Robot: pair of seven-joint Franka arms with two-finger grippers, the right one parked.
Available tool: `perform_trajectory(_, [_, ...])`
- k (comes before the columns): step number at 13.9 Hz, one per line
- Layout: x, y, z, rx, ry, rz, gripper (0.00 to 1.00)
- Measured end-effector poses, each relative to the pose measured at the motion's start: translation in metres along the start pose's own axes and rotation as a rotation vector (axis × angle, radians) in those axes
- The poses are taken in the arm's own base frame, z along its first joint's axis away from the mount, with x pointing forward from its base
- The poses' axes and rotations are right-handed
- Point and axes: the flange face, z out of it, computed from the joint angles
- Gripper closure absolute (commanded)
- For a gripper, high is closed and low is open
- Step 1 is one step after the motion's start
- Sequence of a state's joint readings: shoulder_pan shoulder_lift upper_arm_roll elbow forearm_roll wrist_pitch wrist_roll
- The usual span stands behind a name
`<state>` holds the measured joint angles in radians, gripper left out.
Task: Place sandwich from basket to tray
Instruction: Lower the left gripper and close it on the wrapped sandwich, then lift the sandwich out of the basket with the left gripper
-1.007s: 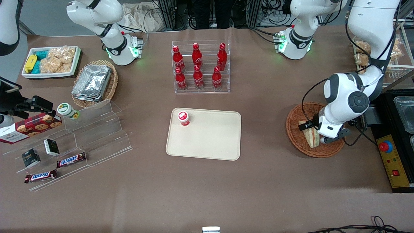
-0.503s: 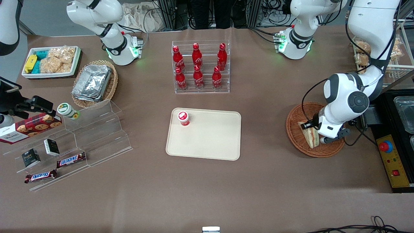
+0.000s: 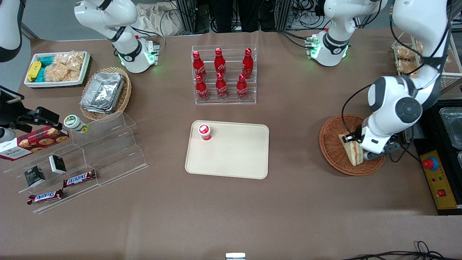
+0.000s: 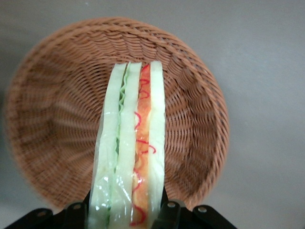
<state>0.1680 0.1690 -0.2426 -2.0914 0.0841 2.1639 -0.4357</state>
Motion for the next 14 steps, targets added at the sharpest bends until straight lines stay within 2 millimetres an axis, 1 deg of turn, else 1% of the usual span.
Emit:
perform_trajectory(2, [-0.003, 0.003, -0.074, 0.017, -0.002, 0.028, 0.50])
perform_trajectory(5, [-0.024, 0.017, -0.194, -0.010, -0.030, 0.061, 0.51])
perform_trajectory(6, [-0.034, 0.024, -0.229, -0.030, -0.031, 0.078, 0.51])
perform_trajectory(7, [-0.044, 0.034, -0.258, -0.049, -0.021, 0.101, 0.51])
perform_trajectory(8, [-0.055, 0.047, -0.280, -0.072, -0.010, 0.130, 0.51])
perform_trajectory(9, [-0.067, 0.064, -0.296, -0.100, 0.001, 0.156, 0.49])
perform_trajectory(10, [-0.080, 0.083, -0.306, -0.128, 0.006, 0.169, 0.49])
perform_trajectory(12, [-0.112, 0.126, -0.316, -0.160, 0.005, 0.187, 0.49])
perform_trajectory(14, [-0.150, 0.178, -0.325, -0.199, 0.035, 0.217, 0.49])
